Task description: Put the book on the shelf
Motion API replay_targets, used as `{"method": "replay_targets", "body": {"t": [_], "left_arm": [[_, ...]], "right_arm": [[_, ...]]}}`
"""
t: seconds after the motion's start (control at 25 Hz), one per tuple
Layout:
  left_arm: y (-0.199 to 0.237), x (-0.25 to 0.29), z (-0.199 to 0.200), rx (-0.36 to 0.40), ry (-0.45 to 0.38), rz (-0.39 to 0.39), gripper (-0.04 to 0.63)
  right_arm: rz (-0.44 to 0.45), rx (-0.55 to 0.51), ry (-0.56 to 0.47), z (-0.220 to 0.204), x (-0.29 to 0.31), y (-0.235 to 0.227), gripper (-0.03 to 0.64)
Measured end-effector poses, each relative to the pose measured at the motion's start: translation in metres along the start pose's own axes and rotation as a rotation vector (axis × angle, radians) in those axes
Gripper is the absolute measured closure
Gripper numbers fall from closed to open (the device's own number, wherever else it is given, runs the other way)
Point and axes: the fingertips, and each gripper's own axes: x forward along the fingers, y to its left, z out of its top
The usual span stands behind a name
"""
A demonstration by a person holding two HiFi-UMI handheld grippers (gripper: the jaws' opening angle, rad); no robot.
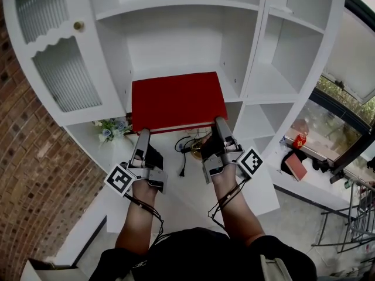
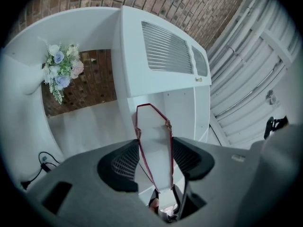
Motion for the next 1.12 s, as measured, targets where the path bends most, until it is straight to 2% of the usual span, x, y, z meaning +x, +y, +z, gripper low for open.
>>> {"method": "replay_targets", "body": {"t": [0.28,0.8,1.12], "left_arm": [[0.004,0.018,0.014,0.007,0.003,0.02,0.36],[0.012,0.048,0.028,0.143,0.039,0.082,0.333],[0.012,0.057,0.034,0.164,0.035,0.083,0.318]], "right_arm": [[-0.015,-0.011,-0.016,0.001,0.02,-0.001,0.394],[-0.02,-0.052,-0.02,0.016,0.053,-0.005,0.385],[-0.048,-0.108,-0.034,0.021,0.067,-0.004,0.371]]}}
